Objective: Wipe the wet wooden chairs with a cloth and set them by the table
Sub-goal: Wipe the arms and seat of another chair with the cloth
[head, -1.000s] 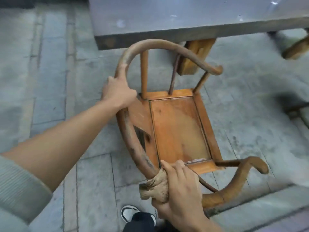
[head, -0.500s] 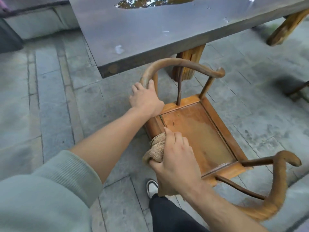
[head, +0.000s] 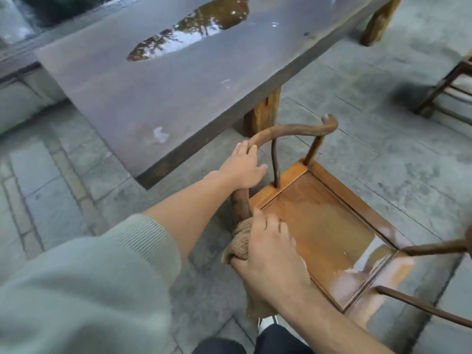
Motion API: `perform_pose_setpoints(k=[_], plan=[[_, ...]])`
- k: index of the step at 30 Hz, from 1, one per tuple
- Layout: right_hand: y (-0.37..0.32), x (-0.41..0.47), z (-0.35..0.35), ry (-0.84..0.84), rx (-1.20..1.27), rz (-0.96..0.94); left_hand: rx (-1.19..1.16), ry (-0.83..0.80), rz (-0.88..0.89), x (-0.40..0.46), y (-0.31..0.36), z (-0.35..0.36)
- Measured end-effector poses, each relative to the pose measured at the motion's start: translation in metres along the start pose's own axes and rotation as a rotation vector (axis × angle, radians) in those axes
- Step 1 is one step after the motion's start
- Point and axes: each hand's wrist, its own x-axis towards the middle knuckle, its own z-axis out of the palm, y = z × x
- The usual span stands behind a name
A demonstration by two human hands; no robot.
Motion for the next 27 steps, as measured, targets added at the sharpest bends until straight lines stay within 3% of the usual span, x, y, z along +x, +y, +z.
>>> perform_pose_setpoints(k=[9,17,20,23,27], plan=[[-0.059,0.117,0.005,0.072,0.021,0.365,-0.168,-0.196,0.091,0.131,-0.017,-0.014],[-0.078,0.218,-0.008,0.133,0.004,0.729,-0.274,-0.35,-0.043,0.216,-0.001,-0.002],[-0.06,0.265,-0.009,0.176,0.217,0.87,-0.38,-0.438,-0.141,0.248,0.012,0.004],[-0.037,0.312,-0.018,0.182,0.439,0.988,-0.28,-0.502,-0.153,0.28,0.028,0.005],[-0.003,0.364,-0.024,0.202,0.513,1.1,-0.284,-0.705,-0.174,0.33,0.062,0.009]])
